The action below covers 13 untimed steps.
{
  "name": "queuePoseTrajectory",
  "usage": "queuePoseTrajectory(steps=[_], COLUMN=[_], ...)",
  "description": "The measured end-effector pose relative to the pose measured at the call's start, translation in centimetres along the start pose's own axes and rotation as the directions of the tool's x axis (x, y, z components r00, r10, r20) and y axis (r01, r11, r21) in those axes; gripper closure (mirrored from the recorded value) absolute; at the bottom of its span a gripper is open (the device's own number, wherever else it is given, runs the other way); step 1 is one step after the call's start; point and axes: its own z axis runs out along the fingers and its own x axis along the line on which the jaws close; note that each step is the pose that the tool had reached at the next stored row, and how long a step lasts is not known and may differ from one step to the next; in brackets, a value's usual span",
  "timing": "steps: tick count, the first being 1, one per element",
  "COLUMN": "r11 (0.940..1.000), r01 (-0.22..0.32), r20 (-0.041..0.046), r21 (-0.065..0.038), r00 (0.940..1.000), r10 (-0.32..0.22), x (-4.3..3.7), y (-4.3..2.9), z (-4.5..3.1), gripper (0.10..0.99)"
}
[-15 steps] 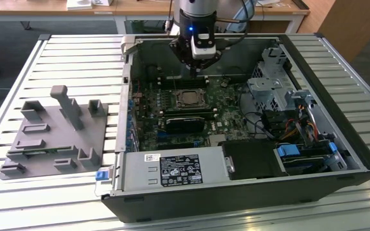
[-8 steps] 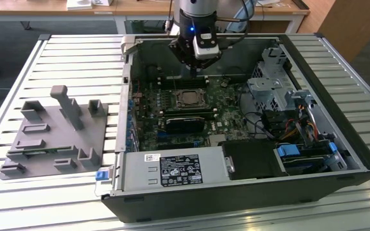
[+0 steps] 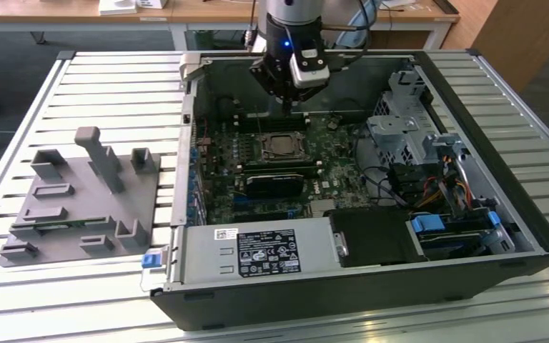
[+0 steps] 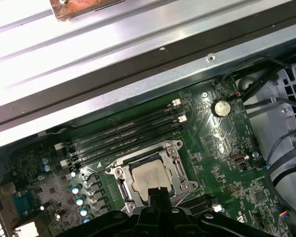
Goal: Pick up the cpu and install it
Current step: 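Install the first cpu locking lever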
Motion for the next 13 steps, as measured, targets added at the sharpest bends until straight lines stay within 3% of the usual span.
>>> queuePoseTrajectory(steps=[13], r11=[0.9934], r01=[0.115], r20=[-0.0032], r21=[-0.003], r00=[0.9934], r10=[-0.115], x=[0.00], y=[0.00], z=[0.00], gripper=[0.980])
